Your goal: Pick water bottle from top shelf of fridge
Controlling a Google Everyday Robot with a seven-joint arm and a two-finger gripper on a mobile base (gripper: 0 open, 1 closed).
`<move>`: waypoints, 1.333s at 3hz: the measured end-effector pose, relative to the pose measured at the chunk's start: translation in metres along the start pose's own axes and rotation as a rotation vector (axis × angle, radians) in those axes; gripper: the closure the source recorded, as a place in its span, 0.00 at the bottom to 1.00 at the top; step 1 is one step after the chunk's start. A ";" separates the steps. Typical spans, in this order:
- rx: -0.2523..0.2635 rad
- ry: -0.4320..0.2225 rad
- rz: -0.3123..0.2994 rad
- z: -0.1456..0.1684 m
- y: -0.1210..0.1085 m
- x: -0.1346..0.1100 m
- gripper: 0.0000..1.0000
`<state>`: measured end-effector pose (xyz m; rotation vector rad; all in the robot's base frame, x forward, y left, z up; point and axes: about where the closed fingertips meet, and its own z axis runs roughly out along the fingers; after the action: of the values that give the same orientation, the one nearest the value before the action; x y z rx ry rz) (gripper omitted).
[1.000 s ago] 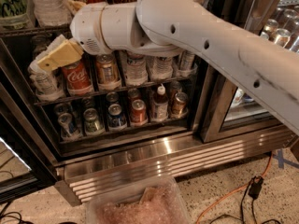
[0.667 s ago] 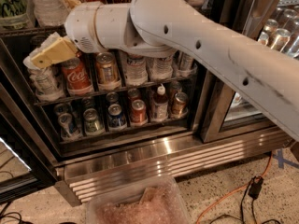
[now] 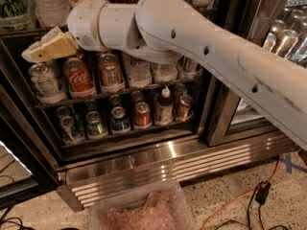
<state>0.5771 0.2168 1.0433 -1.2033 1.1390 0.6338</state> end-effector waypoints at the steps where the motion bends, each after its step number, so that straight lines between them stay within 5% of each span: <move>1: 0.101 -0.007 -0.022 -0.016 -0.007 -0.004 0.00; 2: 0.189 0.020 -0.018 -0.036 -0.011 0.002 0.00; 4: 0.153 0.035 0.039 -0.023 0.009 0.019 0.00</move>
Offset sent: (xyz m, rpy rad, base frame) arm -0.0013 -0.0697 -0.0017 0.0534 -0.0456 -0.3004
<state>0.5684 0.1948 1.0240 -1.0673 1.2212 0.5463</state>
